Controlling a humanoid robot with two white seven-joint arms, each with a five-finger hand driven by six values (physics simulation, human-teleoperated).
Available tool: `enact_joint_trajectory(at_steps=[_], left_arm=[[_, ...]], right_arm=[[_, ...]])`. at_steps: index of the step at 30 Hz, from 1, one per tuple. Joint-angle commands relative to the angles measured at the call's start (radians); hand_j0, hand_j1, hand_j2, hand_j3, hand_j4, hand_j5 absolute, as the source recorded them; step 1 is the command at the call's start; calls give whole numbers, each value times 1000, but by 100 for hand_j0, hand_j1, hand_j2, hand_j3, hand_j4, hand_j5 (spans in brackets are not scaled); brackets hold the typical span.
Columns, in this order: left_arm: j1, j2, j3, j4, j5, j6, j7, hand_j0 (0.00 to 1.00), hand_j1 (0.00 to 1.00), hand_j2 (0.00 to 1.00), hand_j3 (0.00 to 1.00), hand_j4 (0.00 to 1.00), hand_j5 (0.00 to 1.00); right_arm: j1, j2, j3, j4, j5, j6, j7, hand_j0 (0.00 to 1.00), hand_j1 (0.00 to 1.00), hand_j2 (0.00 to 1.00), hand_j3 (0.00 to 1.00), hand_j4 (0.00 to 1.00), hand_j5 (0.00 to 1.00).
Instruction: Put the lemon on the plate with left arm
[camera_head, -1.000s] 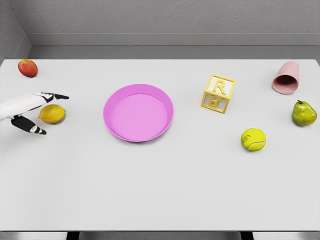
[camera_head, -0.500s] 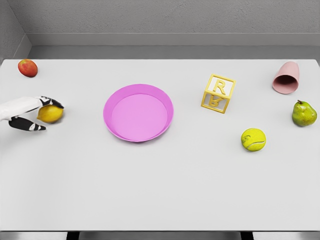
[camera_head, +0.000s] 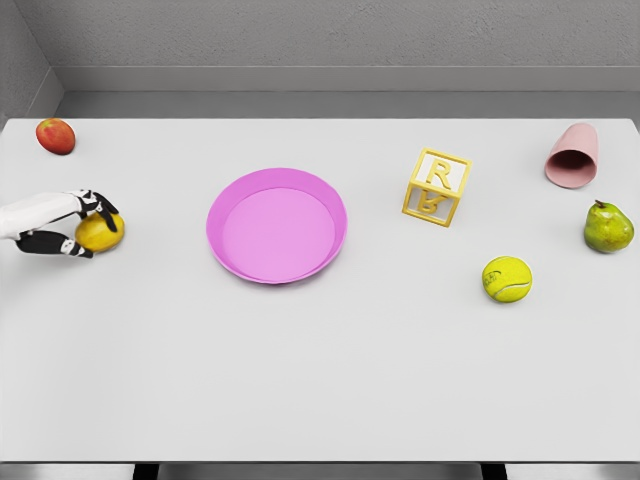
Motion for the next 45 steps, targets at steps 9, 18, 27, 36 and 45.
enact_joint_trajectory(at_steps=[9,18,27,36,45], left_arm=[[-2,3,3,-20,129,2,-1,39,39,39,39,39,39],[3,-8,-2,-236,143,2,-1,39,39,39,39,39,39],[-11,-89,-58,-362,127,2,-1,41,41,41,41,41,41],[-40,-190,-94,-365,107,2,-1,41,41,41,41,41,41],[50,-23,92,-347,130,2,-1,100,100,100,100,100,100]], right_arm=[[-2,0,0,-1,0,0,0,100,100,100,100,100,100],[-2,0,0,1,0,0,0,100,100,100,100,100,100],[-2,0,0,-1,0,0,0,100,100,100,100,100,100],[0,0,0,1,0,0,0,100,100,100,100,100,100],[-2,0,0,-1,0,0,0,100,100,100,100,100,100]])
